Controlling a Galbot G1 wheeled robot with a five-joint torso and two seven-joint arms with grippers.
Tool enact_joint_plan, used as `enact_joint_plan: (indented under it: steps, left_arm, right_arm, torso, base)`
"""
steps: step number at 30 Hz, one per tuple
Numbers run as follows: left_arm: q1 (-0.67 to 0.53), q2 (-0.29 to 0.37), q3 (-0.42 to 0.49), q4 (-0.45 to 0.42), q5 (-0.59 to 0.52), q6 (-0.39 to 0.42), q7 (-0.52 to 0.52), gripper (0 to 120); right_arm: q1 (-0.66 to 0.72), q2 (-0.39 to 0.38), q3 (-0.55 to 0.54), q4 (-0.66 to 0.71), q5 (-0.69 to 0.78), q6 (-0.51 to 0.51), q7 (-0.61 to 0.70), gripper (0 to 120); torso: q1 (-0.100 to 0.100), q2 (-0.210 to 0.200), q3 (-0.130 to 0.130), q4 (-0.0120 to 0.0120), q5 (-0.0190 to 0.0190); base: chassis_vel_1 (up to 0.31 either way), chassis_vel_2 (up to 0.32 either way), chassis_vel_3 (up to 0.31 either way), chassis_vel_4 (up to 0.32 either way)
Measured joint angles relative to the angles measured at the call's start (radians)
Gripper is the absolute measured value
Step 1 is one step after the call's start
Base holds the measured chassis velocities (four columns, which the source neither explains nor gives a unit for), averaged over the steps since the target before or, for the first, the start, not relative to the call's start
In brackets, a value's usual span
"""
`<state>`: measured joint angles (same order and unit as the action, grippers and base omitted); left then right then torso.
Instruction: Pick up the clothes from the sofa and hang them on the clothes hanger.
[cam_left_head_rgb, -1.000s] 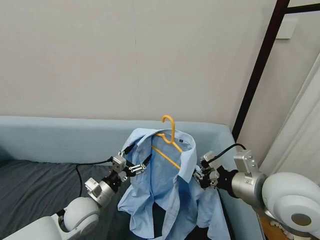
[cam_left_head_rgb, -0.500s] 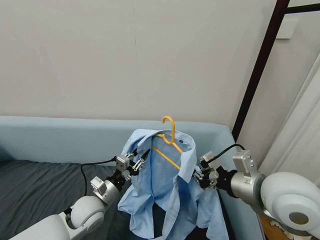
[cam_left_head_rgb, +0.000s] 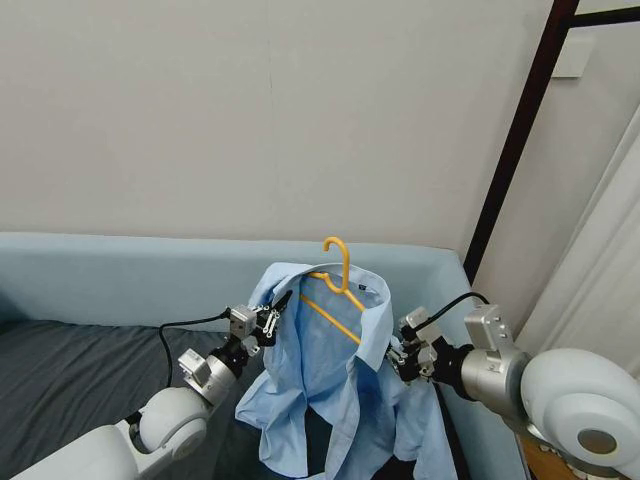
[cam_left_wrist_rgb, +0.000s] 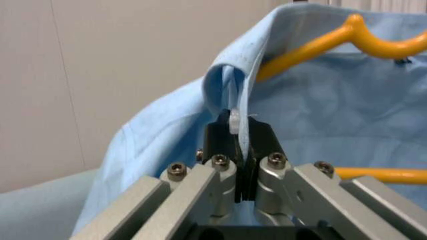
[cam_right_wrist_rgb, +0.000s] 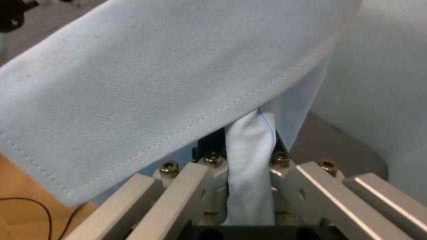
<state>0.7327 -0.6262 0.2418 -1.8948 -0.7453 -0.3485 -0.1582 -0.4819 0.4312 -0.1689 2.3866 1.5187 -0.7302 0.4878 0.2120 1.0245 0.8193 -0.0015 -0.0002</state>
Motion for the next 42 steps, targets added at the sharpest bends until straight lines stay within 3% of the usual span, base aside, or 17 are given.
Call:
enact_joint_plan:
  steps: [4, 11, 19, 27, 32, 42]
  left_arm:
    - [-0.040, 0.028, -0.010, 0.000, -0.036, 0.000, 0.007, 0]
    - [-0.170, 0.164, 0.016, 0.021, -0.104, -0.006, 0.076, 0]
    - [-0.389, 0.193, 0.124, 0.020, -0.173, 0.077, 0.077, 0]
    - [-0.331, 0.191, 0.162, -0.119, -0.139, 0.155, 0.040, 0]
    - [-0.367, 0.142, 0.197, -0.145, -0.143, 0.197, -0.005, 0]
    - [-0.278, 0.150, 0.199, -0.187, -0.097, 0.193, -0.022, 0]
  right_arm:
    - [0.009, -0.005, -0.004, -0.003, 0.003, 0.000, 0.000, 2]
    - [0.025, 0.001, -0.014, -0.010, 0.004, -0.001, 0.000, 2]
    - [0.041, 0.013, -0.016, -0.007, 0.015, -0.001, 0.000, 2]
    - [0.046, 0.008, -0.009, 0.003, 0.023, -0.001, 0.002, 2]
    - [0.045, 0.010, -0.009, 0.005, 0.022, -0.001, 0.003, 2]
    - [0.044, 0.015, -0.002, -0.020, 0.027, -0.001, 0.010, 2]
  torso:
    - [0.000, 0.000, 0.000, -0.0001, -0.0001]
    - [0.000, 0.000, 0.000, 0.0004, 0.0000]
    - [0.000, 0.000, 0.000, -0.0004, 0.0003]
    - [0.000, 0.000, 0.000, 0.0002, 0.0001]
    - [0.000, 0.000, 0.000, -0.0003, 0.0002]
    - [0.000, 0.000, 0.000, 0.0003, 0.0000]
  base:
    - [0.000, 0.000, 0.000, 0.000]
    - [0.000, 0.000, 0.000, 0.000]
    - [0.000, 0.000, 0.000, 0.000]
    - [0.000, 0.000, 0.000, 0.000]
    - [0.000, 0.000, 0.000, 0.000]
    - [0.000, 0.000, 0.000, 0.000]
